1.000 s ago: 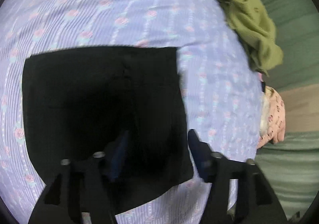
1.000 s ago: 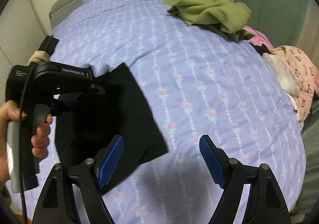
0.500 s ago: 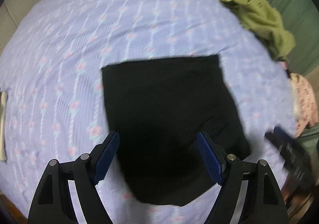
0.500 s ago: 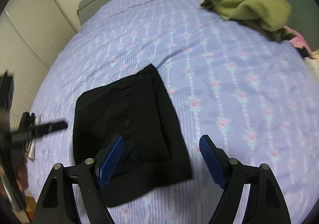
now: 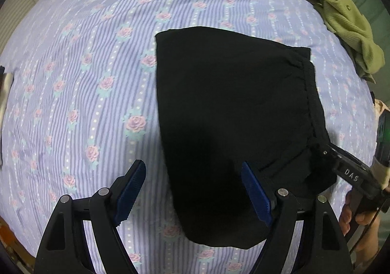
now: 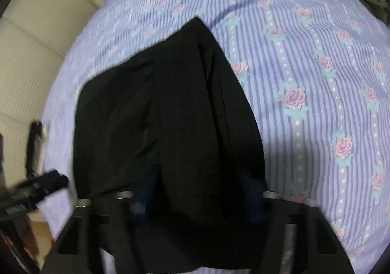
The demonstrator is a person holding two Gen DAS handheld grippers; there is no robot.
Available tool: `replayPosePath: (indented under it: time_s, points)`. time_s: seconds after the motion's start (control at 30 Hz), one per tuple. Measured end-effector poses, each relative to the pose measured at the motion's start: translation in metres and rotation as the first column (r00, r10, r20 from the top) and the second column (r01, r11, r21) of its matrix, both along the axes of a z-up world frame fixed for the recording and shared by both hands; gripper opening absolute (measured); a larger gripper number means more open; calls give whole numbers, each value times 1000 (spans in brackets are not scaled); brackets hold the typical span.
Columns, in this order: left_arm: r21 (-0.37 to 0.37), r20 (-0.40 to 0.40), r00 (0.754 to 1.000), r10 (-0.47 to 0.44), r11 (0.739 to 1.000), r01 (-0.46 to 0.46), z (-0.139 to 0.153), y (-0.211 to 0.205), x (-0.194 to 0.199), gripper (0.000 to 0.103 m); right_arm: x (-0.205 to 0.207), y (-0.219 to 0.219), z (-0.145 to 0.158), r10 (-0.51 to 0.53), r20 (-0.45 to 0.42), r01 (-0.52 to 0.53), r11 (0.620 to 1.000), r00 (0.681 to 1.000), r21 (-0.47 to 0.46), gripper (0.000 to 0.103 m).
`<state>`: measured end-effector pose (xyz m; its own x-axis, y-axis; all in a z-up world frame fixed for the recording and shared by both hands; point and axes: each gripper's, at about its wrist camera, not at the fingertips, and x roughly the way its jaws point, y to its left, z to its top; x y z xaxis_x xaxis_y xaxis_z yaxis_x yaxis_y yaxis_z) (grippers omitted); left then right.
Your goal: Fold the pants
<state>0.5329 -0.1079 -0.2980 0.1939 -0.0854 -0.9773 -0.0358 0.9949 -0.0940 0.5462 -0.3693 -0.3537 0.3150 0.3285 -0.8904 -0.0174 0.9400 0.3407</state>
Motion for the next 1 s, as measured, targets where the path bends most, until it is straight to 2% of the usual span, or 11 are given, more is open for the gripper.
replayPosePath:
  time_s: [0.1,0.2,0.37,0.47,0.53,0.6,0.63,0.87,1.0]
  points:
    - [5,-4,1000,-3,1000,3,0,1,1,80,-2,8,10,33,27,-31,996,999,-80,45]
    - [16,4,1000,-13,1000,13,2,0,0,80,-6,15,26,73,83,-54,977,994,-207,44]
    - [2,4,1000,-21,1000,21,2,-7,1,80,1,3,24,95,74,-72,961,993,-267,44]
    - [5,3,1000,-30,1000,30,2,-10,1,80,7,-7,18,72,47,-59,969,996,-241,45]
    - [-2,4,1000,-31,1000,31,3,-10,-1,80,7,-8,20,54,51,-40,971,997,-235,50]
    - [8,5,1000,-28,1000,28,4,-9,-2,80,3,-8,20,30,44,-17,960,999,-281,72]
    - [13,5,1000,-29,999,29,5,-8,-3,80,-1,-8,22,20,50,-4,955,999,-297,75]
    - [77,44,995,-91,993,88,24,0,-13,80,-45,-29,46,-109,88,130,948,990,-291,82]
    - [112,91,984,-151,984,141,46,4,-25,84,-61,-26,65,-103,128,135,949,986,-283,82]
